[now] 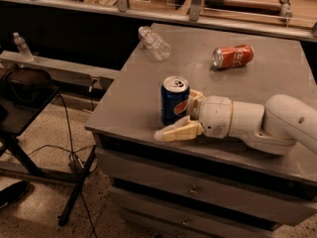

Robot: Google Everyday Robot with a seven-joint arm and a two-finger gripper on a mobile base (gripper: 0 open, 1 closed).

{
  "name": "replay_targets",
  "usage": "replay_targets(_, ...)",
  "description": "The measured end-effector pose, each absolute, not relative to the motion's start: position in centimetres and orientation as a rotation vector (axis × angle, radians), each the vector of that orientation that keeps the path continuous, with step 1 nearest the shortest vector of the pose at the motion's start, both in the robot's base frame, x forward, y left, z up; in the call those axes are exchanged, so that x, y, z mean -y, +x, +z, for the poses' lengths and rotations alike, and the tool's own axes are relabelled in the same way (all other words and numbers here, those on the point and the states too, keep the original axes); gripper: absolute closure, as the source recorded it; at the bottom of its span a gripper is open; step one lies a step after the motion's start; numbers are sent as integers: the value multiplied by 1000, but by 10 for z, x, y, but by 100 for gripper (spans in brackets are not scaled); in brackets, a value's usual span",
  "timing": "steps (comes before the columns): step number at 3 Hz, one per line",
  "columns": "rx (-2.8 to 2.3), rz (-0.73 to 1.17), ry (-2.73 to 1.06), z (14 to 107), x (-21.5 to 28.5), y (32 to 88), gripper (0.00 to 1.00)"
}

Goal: Knock pepsi can over

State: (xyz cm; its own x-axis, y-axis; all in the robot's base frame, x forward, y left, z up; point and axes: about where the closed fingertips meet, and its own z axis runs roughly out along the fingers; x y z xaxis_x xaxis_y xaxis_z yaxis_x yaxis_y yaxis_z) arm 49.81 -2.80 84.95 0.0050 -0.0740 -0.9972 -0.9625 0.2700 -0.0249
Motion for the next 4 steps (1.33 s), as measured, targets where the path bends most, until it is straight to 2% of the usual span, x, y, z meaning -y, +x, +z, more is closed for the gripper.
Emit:
replay_targets(3, -1375, 904, -1061, 862, 37, 503, 84)
replay_targets(4, -1392, 833, -1084, 895, 60, 516, 100)
